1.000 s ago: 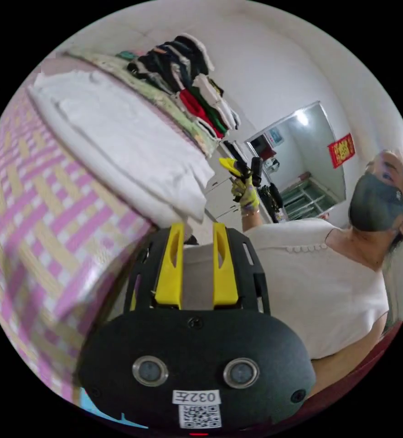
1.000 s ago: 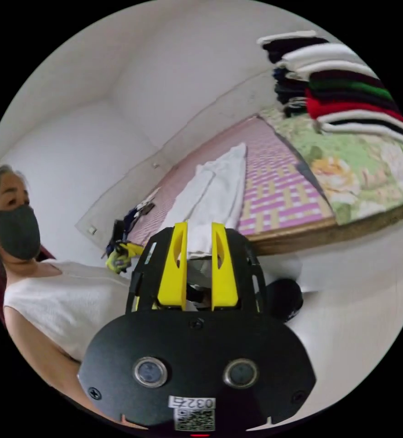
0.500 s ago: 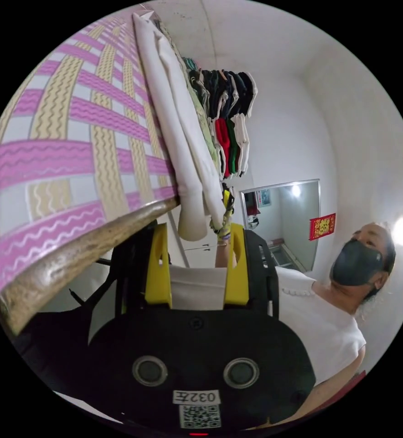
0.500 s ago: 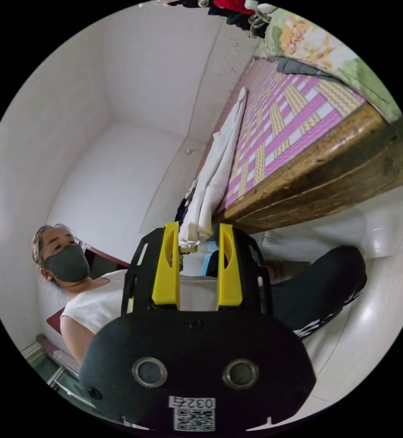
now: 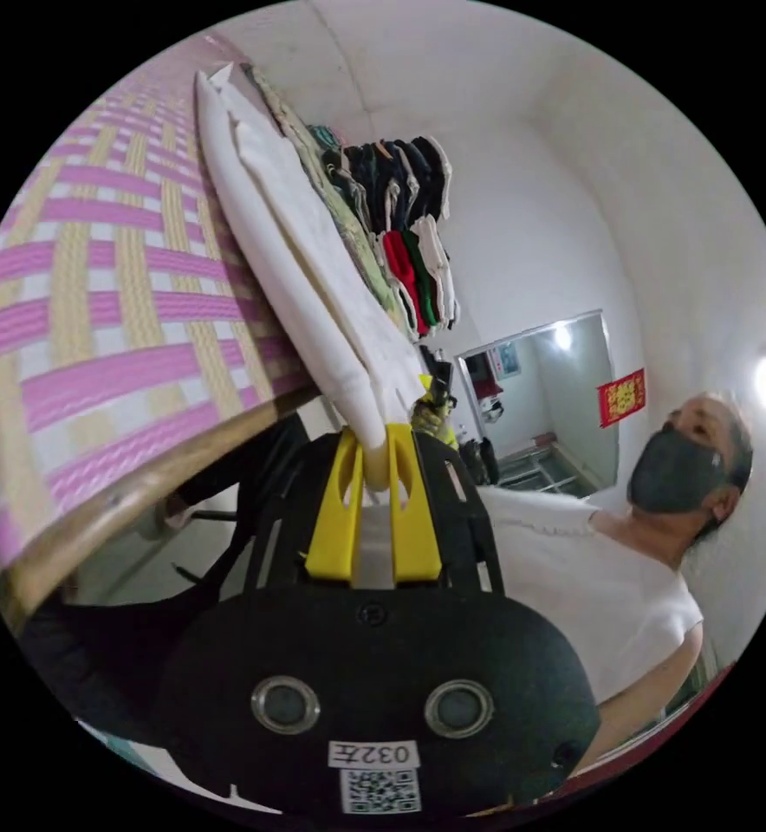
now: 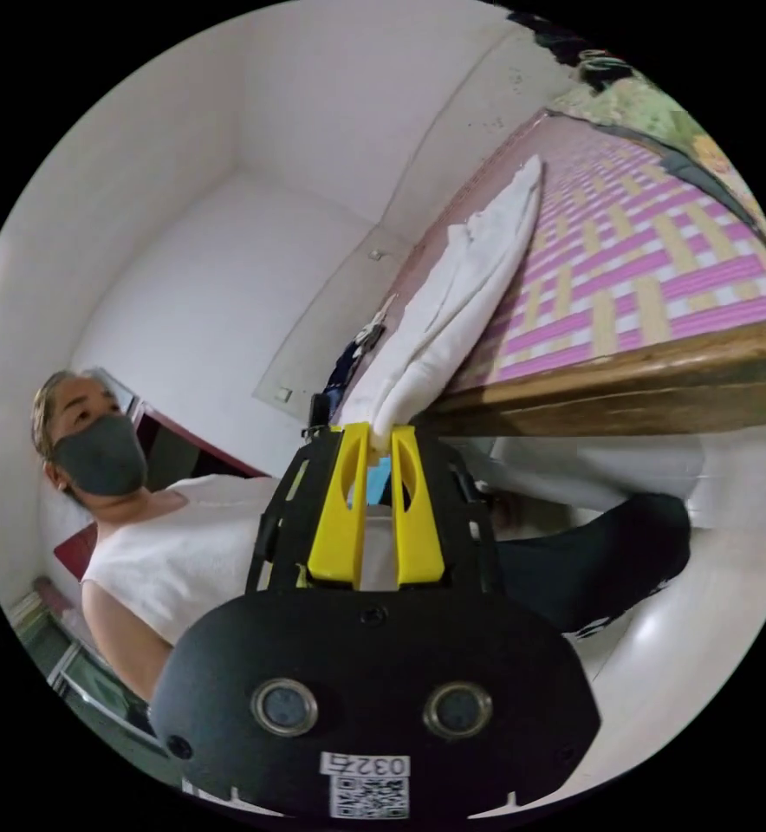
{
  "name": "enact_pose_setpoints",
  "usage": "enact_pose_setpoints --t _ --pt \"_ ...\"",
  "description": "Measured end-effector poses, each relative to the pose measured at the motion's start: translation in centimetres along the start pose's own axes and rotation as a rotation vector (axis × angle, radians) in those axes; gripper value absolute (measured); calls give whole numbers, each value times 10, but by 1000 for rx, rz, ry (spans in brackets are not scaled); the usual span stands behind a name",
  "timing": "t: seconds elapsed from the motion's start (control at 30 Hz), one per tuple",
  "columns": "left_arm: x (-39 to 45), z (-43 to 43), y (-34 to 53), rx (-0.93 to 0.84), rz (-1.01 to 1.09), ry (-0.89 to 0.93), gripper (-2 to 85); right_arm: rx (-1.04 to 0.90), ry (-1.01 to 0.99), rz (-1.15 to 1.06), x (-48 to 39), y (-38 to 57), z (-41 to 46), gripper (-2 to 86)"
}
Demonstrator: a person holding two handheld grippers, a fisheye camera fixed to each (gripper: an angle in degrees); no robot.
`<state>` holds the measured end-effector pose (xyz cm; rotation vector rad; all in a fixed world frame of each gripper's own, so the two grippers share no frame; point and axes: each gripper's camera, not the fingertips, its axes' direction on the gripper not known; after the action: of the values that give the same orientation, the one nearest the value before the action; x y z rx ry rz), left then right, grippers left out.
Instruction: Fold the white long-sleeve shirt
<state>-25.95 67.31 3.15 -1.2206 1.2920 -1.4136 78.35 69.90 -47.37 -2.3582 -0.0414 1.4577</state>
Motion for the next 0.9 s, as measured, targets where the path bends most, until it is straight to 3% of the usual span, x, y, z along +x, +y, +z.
enact_pose_setpoints --t 0.13,0.3,0.53,0.77,0.9 --pt "8 -48 38 -85 36 57 5 -128 -137 -49 -31 31 29 49" --pt "21 -85 37 -57 98 226 9 -118 -213 -98 -58 27 21 50" --pt "51 -122 -95 -65 94 361 25 -47 -192 -186 -81 -84 -11 54" --pt "-22 -138 -235 46 -77 304 12 31 -135 65 21 -219 3 53" --pt "-82 -129 -252 110 -223 197 19 23 -15 208 76 -236 40 58"
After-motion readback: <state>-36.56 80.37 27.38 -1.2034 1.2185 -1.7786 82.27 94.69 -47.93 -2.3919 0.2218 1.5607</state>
